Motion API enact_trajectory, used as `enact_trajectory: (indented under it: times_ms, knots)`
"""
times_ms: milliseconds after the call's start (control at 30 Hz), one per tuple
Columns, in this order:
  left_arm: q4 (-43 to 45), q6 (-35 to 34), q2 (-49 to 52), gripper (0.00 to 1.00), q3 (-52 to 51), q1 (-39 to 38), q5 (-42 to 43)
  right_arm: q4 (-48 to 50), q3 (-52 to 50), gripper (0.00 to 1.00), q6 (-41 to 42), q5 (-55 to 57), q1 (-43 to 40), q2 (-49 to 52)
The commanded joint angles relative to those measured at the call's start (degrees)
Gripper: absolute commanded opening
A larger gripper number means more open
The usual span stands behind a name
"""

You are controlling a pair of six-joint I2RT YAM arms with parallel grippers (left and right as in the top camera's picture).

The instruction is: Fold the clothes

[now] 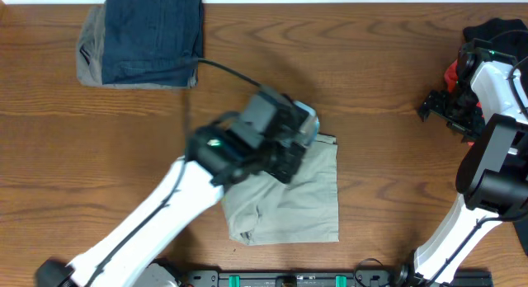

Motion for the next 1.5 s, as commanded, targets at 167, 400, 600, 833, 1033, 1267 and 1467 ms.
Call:
enact_trajectory:
  times_ms: [167,400,600,833,1033,1267,1467]
  knots:
    - [3.7,-5.1,6.6,0.06,-0.1,-6.5,4.5,0.0,0.9,0.99,-0.1,0.6,-0.2,0.0]
    - [6.4,-5.9,8.7,0.06,-0.3,-10.6,6.5,0.0,0.9,0.99,-0.1,0.6,-0.2,0.0]
    - [6.7,-6.3,9.9,0.10,-0.7,-13.4,6.5,0.0,0.9,0.99,-0.1,0.6,-0.2,0.0]
    - [6.5,-6.3,10.4,0.74,-0.7,-13.8,7.2,0.0,0.9,0.99,-0.1,0.6,-0.2,0.0]
    - [6.1,-5.9,9.9,0.75,-0.7,-11.6,7.3,0.0,0.9,0.99,-0.1,0.6,-0.2,0.0]
    - [4.0,-5.9,8.2,0.53,-0.7,-1.0,6.9,0.0,0.9,0.99,-0.1,0.6,-0.2,0.0]
    - [1.4,-7.6,9.8,0.33,-0.7,5.6,-1.2,0.0,0.9,0.99,-0.1,0.6,-0.2,0.0]
